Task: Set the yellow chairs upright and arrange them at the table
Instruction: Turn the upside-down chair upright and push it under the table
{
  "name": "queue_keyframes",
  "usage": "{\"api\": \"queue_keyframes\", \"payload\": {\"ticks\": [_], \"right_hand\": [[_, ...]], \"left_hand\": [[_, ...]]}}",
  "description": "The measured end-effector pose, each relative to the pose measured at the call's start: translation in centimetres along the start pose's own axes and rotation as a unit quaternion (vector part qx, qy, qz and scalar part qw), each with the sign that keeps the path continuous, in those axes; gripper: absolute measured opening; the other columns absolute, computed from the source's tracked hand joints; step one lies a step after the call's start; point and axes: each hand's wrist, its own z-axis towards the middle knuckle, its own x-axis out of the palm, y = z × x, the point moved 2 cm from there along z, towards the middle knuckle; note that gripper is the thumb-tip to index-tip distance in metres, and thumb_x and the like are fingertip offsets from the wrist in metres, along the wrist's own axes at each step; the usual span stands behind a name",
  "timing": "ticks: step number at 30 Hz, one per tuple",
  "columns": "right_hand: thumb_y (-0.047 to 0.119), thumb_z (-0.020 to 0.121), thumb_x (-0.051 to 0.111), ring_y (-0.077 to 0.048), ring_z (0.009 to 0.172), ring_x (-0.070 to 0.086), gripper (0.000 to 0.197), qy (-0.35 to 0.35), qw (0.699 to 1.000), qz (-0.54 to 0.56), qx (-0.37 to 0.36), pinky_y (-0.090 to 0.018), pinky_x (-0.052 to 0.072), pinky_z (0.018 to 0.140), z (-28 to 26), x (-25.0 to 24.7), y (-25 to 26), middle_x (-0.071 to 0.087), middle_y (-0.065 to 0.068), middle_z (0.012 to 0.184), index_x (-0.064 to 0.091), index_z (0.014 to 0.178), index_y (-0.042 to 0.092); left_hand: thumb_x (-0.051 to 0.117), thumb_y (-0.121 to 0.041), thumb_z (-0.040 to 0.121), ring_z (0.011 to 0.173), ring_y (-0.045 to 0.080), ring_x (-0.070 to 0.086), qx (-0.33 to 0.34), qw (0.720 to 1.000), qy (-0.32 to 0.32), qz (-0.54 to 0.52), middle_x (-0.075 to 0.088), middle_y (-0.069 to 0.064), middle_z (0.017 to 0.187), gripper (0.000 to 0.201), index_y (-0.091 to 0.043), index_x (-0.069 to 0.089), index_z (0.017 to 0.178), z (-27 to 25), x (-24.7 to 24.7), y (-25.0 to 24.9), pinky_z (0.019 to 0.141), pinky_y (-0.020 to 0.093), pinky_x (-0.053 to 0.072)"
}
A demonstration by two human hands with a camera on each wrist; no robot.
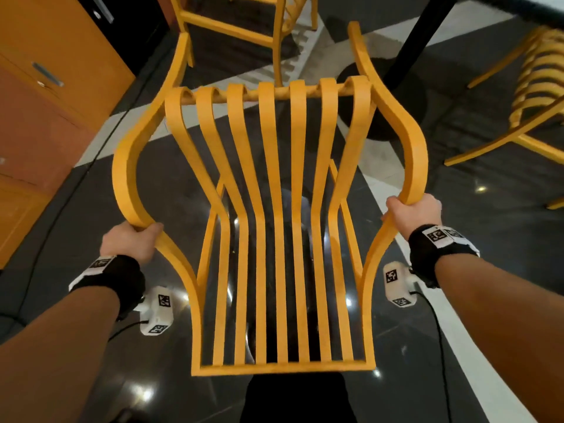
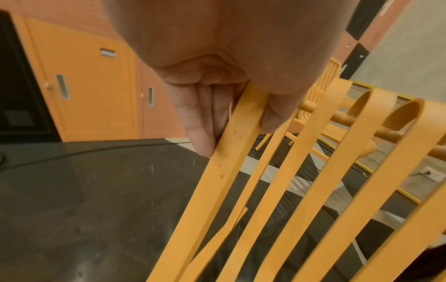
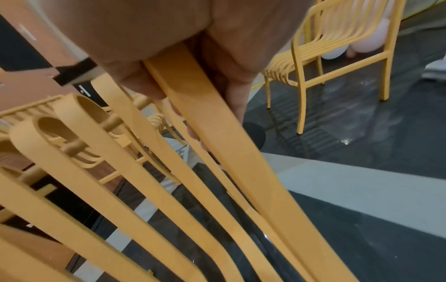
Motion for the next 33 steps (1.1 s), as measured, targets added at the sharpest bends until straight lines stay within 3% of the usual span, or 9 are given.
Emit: {"api": "queue_keyframes", "payload": {"ticks": [4, 8, 10, 13, 17, 20, 22, 29, 33], "right_hand": [[0.022, 0.082, 0.061, -0.015, 0.052, 0.062, 0.029, 0.013, 1.000, 0.012, 0.021, -0.023, 0.042, 0.047, -1.8, -2.8, 2.3, 0.075, -0.015, 0.073, 0.073, 0.075, -0.003], [0.024, 0.081, 0.064, -0.018, 0.055, 0.067, 0.022, 0.011, 0.999, 0.025, 0.043, -0.026, 0.051, 0.052, -3.0, -3.8, 3.4, 0.073, -0.012, 0.071, 0.064, 0.068, 0.006], [0.025, 0.081, 0.064, -0.016, 0.052, 0.064, 0.020, 0.012, 0.999, 0.015, 0.048, -0.025, 0.049, 0.049, -3.0, -4.0, 4.0, 0.069, -0.007, 0.066, 0.058, 0.067, 0.012], [0.028, 0.075, 0.064, -0.023, 0.059, 0.070, 0.020, 0.015, 0.998, 0.017, 0.065, -0.032, 0.058, 0.057, -2.1, -4.5, 5.0, 0.071, -0.009, 0.073, 0.063, 0.083, 0.009], [0.037, 0.059, 0.065, -0.032, 0.071, 0.074, 0.044, 0.002, 0.998, -0.006, 0.062, -0.049, 0.063, 0.072, 1.7, -4.7, 4.2, 0.075, -0.012, 0.085, 0.070, 0.092, 0.008], [0.032, 0.064, 0.065, -0.032, 0.071, 0.074, 0.025, -0.005, 0.998, 0.001, 0.059, -0.050, 0.063, 0.072, 1.3, -4.9, 6.1, 0.076, -0.011, 0.085, 0.067, 0.077, 0.011], [0.029, 0.063, 0.063, -0.031, 0.069, 0.075, 0.026, -0.009, 0.998, 0.007, 0.062, -0.050, 0.063, 0.072, 2.1, -5.1, 6.8, 0.076, -0.011, 0.085, 0.069, 0.080, 0.011], [0.022, 0.066, 0.058, -0.032, 0.061, 0.075, 0.034, 0.017, 0.996, 0.042, 0.074, -0.053, 0.062, 0.068, 2.8, -5.4, 8.6, 0.077, -0.012, 0.078, 0.069, 0.096, 0.010], [0.021, 0.077, 0.059, -0.026, 0.067, 0.077, 0.025, 0.041, 0.996, 0.046, 0.065, -0.047, 0.064, 0.066, 2.6, -5.5, 8.9, 0.077, -0.012, 0.089, 0.066, 0.098, 0.010]], "left_hand": [[0.055, -0.056, 0.081, 0.080, 0.036, 0.068, 0.043, 0.999, -0.002, -0.012, 0.072, 0.011, 0.081, 0.041, -0.017, 0.065, 0.084, -1.4, -2.8, -1.4, 0.080, 0.052, 0.057], [0.056, -0.054, 0.080, 0.103, 0.042, 0.063, 0.035, 0.998, 0.003, -0.045, 0.068, 0.017, 0.114, 0.055, -0.012, 0.059, 0.115, -2.6, -3.2, -2.3, 0.092, 0.054, 0.052], [0.062, -0.045, 0.087, 0.129, 0.042, 0.048, 0.045, 0.997, 0.032, -0.047, 0.047, 0.018, 0.146, 0.076, -0.009, 0.032, 0.147, -4.3, -2.2, -2.5, 0.106, 0.050, 0.042], [0.063, -0.041, 0.090, 0.148, 0.031, 0.023, 0.150, 0.983, 0.093, 0.043, 0.015, 0.007, 0.165, 0.091, -0.014, 0.007, 0.157, -9.5, 1.0, -1.5, 0.118, 0.043, 0.026], [0.059, -0.062, 0.083, 0.152, 0.025, 0.011, 0.315, 0.835, 0.322, 0.316, 0.010, -0.004, 0.167, 0.090, -0.035, 0.011, 0.155, -17.7, 9.1, 2.7, 0.119, 0.057, 0.017], [0.064, -0.071, 0.073, 0.153, 0.033, -0.003, 0.321, 0.731, 0.465, 0.383, -0.005, -0.005, 0.168, 0.107, -0.037, 0.003, 0.155, -21.3, 13.3, 5.1, 0.115, 0.071, 0.001], [0.072, -0.067, 0.069, 0.151, 0.038, -0.012, 0.318, 0.700, 0.501, 0.397, -0.016, -0.004, 0.166, 0.120, -0.038, -0.007, 0.155, -22.3, 15.4, 6.4, 0.111, 0.075, -0.007], [0.061, 0.004, 0.085, 0.146, 0.049, -0.023, 0.312, 0.744, 0.357, 0.472, -0.035, 0.004, 0.160, 0.112, -0.037, -0.017, 0.153, -22.0, 16.7, 7.7, 0.110, 0.078, 0.002], [0.054, 0.015, 0.086, 0.141, 0.054, -0.027, 0.279, 0.757, 0.375, 0.456, -0.037, 0.008, 0.158, 0.111, -0.035, -0.019, 0.152, -21.4, 17.2, 7.5, 0.111, 0.074, 0.017]]}}
